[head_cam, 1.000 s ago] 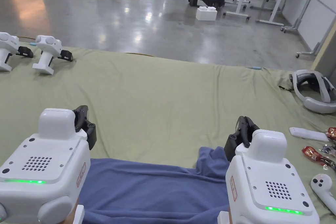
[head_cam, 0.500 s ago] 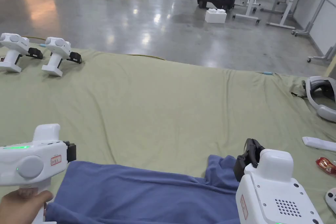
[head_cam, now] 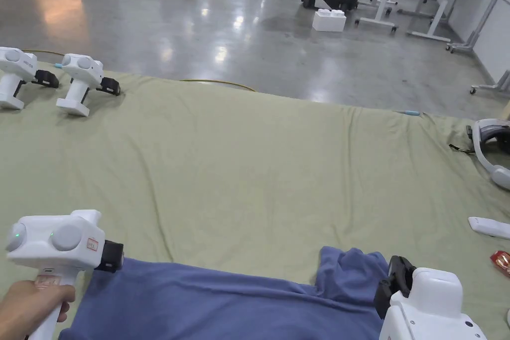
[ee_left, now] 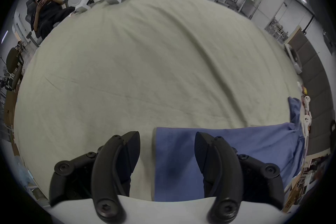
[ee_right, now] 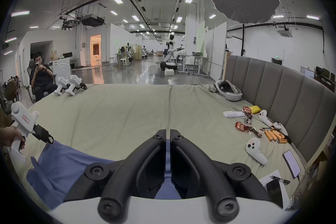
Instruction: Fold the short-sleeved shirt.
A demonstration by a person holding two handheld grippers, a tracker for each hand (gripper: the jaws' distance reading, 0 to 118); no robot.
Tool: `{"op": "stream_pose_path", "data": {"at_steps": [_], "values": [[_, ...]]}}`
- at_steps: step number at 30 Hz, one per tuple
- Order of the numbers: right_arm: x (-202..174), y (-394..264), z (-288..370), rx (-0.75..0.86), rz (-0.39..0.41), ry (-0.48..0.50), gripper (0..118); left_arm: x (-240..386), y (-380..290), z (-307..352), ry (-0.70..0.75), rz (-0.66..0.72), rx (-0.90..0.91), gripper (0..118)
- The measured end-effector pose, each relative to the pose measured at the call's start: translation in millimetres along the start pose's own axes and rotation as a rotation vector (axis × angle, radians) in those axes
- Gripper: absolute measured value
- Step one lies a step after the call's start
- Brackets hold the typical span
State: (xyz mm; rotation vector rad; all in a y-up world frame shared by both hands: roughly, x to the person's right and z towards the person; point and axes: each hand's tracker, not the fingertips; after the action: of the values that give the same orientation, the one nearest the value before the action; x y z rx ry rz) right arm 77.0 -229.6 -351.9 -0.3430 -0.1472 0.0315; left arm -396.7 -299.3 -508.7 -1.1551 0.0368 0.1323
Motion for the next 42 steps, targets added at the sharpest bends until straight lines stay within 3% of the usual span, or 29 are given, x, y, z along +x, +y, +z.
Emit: {"op": "stream_pose_path", "data": {"at_steps": [4, 6, 7, 10, 14, 15, 16, 18, 19, 22, 25, 32, 34, 35, 38, 40, 42], "values": [[5.0, -7.1, -4.7, -0.033, -0.004, -0.002, 6, 4.3, -5.3, -11.2, 0.034, 0.023, -0.004, 65], [7.2, -10.4, -6.0, -0.046, -0.003, -0.005, 6, 13.1, -10.2, -12.9, 0.086, -0.040, 0.032, 35], [8.4, -11.9, -6.8, -0.052, -0.004, -0.010, 6, 18.5, -12.2, -12.2, 0.099, -0.090, 0.044, 26], [16.4, -15.2, -10.6, -0.069, -0.023, -0.035, 6, 28.3, -12.7, -17.5, 0.100, -0.172, 0.042, 11], [42.5, -11.7, -33.2, -0.185, -0.057, -0.071, 7, 21.4, -15.7, -14.5, 0.085, -0.153, 0.069, 6], [50.9, -9.1, -42.9, -0.224, -0.049, -0.076, 13, 18.9, -16.3, -11.7, 0.077, -0.140, 0.079, 6], [59.3, -7.0, -52.5, -0.262, -0.045, -0.073, 27, 17.2, -16.1, -8.0, 0.053, -0.133, 0.084, 6], [80.3, -1.3, -78.3, -0.374, -0.051, -0.035, 76, 14.0, -17.8, 1.5, 0.034, -0.125, 0.114, 6], [89.4, 0.1, -89.8, -0.425, -0.058, -0.023, 83, 12.5, -18.0, 6.2, 0.018, -0.116, 0.124, 6], [112.6, 1.9, -125.0, -0.529, -0.069, -0.020, 82, 13.6, -20.7, 22.6, -0.020, -0.085, 0.167, 6], [125.8, -2.0, -158.8, -0.673, -0.088, 0.043, 82, 13.7, -23.6, 34.6, -0.030, -0.066, 0.200, 6], [114.0, -27.4, -207.1, -0.822, -0.067, 0.122, 80, 16.6, -32.1, 47.0, -0.034, -0.049, 0.231, 6], [107.1, -35.5, -215.9, -0.858, -0.064, 0.141, 69, 17.4, -33.3, 46.0, -0.031, -0.047, 0.231, 6], [102.4, -39.0, -219.1, -0.875, -0.054, 0.138, 57, 17.9, -33.8, 45.6, -0.030, -0.049, 0.233, 6], [89.9, -46.9, -220.5, -0.881, 0.003, 0.098, 54, 22.6, -36.4, 45.8, -0.022, -0.061, 0.227, 6], [87.7, -46.5, -220.2, -0.866, -0.031, 0.068, 47, 23.4, -36.7, 45.2, -0.027, -0.058, 0.223, 6], [87.3, -46.0, -218.2, -0.842, -0.041, 0.074, 8, 25.1, -36.3, 44.5, -0.031, -0.054, 0.217, 6]]}}
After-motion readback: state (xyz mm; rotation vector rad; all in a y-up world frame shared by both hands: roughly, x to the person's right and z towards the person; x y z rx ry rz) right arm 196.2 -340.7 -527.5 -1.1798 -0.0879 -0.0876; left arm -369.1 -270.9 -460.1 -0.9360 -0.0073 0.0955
